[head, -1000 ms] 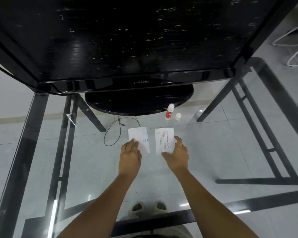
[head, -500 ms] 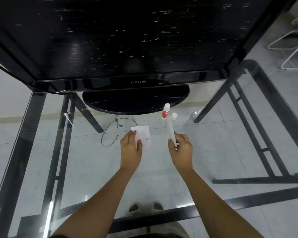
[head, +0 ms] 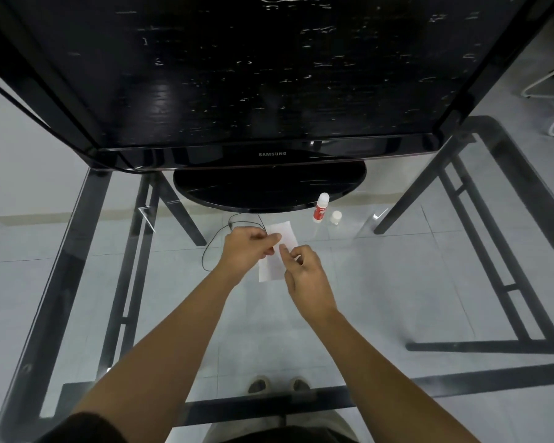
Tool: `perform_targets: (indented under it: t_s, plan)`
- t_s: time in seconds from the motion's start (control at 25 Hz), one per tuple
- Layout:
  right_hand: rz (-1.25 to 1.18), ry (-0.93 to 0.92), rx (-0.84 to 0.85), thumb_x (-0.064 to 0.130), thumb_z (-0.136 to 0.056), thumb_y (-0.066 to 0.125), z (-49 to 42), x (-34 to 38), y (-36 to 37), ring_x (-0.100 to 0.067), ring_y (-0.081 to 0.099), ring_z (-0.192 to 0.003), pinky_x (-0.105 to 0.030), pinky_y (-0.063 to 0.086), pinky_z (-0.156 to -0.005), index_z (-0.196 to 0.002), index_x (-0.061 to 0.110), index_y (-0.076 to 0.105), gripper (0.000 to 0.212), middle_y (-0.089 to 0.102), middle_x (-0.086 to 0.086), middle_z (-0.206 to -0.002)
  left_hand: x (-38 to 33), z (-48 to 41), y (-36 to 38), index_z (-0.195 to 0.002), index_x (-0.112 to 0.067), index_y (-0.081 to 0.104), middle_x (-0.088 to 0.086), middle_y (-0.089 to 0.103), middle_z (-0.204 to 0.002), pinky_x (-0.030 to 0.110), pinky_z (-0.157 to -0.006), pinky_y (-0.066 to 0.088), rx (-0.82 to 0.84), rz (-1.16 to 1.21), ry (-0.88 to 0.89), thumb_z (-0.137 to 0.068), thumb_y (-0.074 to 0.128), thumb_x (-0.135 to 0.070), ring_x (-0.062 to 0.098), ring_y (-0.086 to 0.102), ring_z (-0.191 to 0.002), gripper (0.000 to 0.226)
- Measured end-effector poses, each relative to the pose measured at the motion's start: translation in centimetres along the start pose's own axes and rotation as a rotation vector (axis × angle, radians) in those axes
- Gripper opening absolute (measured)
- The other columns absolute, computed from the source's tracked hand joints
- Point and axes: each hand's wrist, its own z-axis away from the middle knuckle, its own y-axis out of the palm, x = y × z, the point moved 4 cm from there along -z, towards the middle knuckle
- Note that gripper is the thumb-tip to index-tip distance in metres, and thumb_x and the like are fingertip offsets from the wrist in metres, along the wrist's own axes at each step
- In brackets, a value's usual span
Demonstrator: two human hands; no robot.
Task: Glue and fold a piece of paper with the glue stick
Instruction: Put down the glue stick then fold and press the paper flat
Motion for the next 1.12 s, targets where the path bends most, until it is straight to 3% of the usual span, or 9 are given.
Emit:
perform_targets:
  t_s: [0.16,0.24,0.36,0.44,0.52,0.6,0.68,0.92,1.12]
  plan:
    - [-0.125,-0.028,-0.039,0.055,-0.08,0.057,0.0,0.6,-0.5,-0.008,0.036,-0.115,-0.013,0.034,-0.095,-0.14,0.022,0.036,0.072,0.036,0.002,-0.128,0.1,-0.9,-0.8,-0.074,0.005,0.065,0.012,0.066,-0.072,0.026,-0.067,0.056,-0.02,-0.05,0.006,-0.078,0.069,-0.018,0.01,0.065,-0.06,0.023]
    - [-0.323,0.144,-0.24,0.044,-0.086,0.055,-0.8,-0.8,-1.2,-0.008,0.041,-0.116,-0.011,0.034,-0.096,-0.138,0.021,0.037,0.059,0.038,0.006,-0.124,0.1,-1.5,-1.1,-0.073,-0.002,0.068,0.008,0.068,-0.077,0.024,-0.067,0.055,0.046,-0.058,-0.006,-0.079,0.07,-0.017,0.014,0.066,-0.069,0.017]
    - [-0.543,0.414,-0.15,0.021,-0.089,0.059,-2.6,-2.7,-1.4,-0.011,0.059,-0.095,-0.008,0.045,-0.073,-0.137,0.024,0.032,0.055,0.054,0.004,-0.112,0.4,-1.9,-0.9,-0.07,-0.014,0.067,-0.002,0.068,-0.082,0.02,-0.067,0.053,0.182,0.0,-0.058,-0.081,0.068,-0.018,0.013,0.065,-0.08,0.011]
    - [-0.534,0.434,-0.051,0.014,-0.086,0.062,-3.2,-3.7,-1.0,-0.005,0.062,-0.08,-0.004,0.046,-0.059,-0.13,0.024,0.038,0.051,0.064,0.001,-0.1,1.3,-1.9,-0.7,-0.074,-0.011,0.068,0.0,0.069,-0.087,0.024,-0.073,0.055,0.181,0.037,-0.079,-0.082,0.067,-0.017,0.016,0.066,-0.084,0.01]
    - [-0.522,0.44,-0.047,0.012,-0.085,0.063,-3.1,-4.3,-0.5,-0.004,0.063,-0.075,-0.01,0.051,-0.062,-0.118,0.024,0.048,0.039,0.067,0.003,-0.093,2.8,-1.7,-0.4,-0.08,-0.009,0.068,0.005,0.07,-0.091,0.028,-0.077,0.055,0.138,0.099,-0.103,-0.082,0.066,-0.015,0.018,0.066,-0.086,0.007]
    - [-0.516,0.453,-0.046,0.011,-0.085,0.063,-2.9,-5.0,0.3,-0.003,0.064,-0.072,-0.017,0.055,-0.065,-0.109,0.025,0.053,0.03,0.066,0.006,-0.09,4.4,-1.1,0.1,-0.082,-0.014,0.067,0.002,0.07,-0.088,0.022,-0.07,0.054,0.084,0.155,-0.133,-0.081,0.066,-0.01,0.014,0.066,-0.082,0.005]
    - [-0.498,0.456,-0.038,0.009,-0.086,0.061,-2.9,-5.5,1.2,0.0,0.062,-0.075,-0.008,0.05,-0.063,-0.105,0.024,0.058,0.025,0.064,0.006,-0.094,5.6,-0.7,0.6,-0.083,-0.016,0.066,-0.001,0.07,-0.082,0.018,-0.062,0.053,0.01,0.146,-0.169,-0.079,0.065,-0.007,0.011,0.066,-0.074,0.011]
    - [-0.425,0.42,-0.028,0.005,-0.087,0.057,-4.4,-6.5,2.3,0.006,0.057,-0.079,0.004,0.039,-0.065,-0.105,0.018,0.065,0.023,0.063,0.009,-0.096,6.4,-1.6,1.4,-0.086,-0.021,0.064,-0.005,0.069,-0.075,0.018,-0.061,0.049,-0.092,-0.062,-0.118,-0.08,0.061,-0.012,0.011,0.065,-0.07,0.011]
    - [-0.379,0.407,0.018,0.007,-0.088,0.059,-5.8,-6.8,3.0,0.002,0.058,-0.076,0.004,0.04,-0.065,-0.109,0.015,0.064,0.024,0.062,0.008,-0.099,5.8,-3.0,1.3,-0.089,-0.013,0.063,-0.008,0.06,-0.067,0.002,-0.053,0.038,-0.156,-0.275,-0.032,-0.081,0.061,-0.011,-0.001,0.054,-0.062,0.009]
